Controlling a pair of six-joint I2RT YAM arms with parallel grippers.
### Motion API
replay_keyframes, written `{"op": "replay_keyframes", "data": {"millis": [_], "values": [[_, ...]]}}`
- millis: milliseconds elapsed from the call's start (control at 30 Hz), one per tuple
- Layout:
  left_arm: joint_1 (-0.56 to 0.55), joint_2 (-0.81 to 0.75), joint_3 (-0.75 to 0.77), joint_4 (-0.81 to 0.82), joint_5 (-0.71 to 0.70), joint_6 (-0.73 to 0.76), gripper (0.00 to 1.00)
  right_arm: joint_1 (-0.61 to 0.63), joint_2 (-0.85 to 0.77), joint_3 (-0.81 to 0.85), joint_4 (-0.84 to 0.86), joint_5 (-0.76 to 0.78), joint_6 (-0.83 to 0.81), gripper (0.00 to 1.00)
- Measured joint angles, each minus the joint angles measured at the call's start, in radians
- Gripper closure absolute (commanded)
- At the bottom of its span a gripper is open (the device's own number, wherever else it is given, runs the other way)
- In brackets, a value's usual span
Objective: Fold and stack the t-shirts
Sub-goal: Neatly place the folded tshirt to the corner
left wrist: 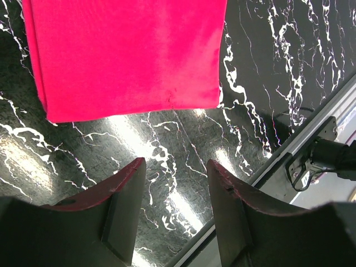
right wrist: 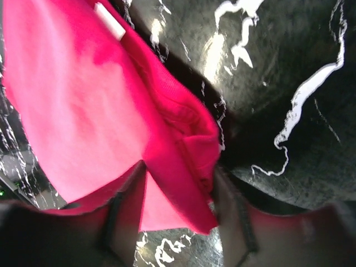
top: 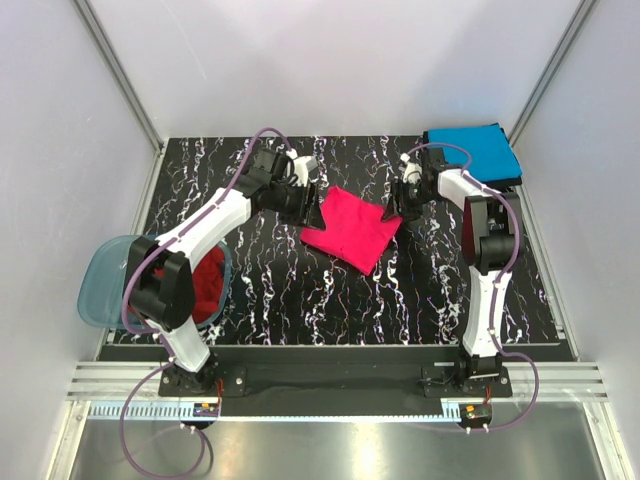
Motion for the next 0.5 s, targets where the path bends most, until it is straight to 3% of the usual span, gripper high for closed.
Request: {"op": "replay_keyframes", "data": {"millis": [133, 267, 500], "values": [[0.002, 0.0, 0.0, 0.001, 0.0, -0.001, 0.47, 0.0, 0.004, -0.003, -0.032, 0.016, -0.011, 0.78], [0.002, 0.0, 0.0, 0.003, 0.003, -0.007, 0.47, 0.001, 0.005, -0.002, -0.047, 0.031, -0.014, 1.0], [0.013, 0.0, 0.0, 0.004, 0.007, -0.011, 0.47, 0.002, -0.003, 0.042, -0.063, 0.091, -0.005, 1.0]]}}
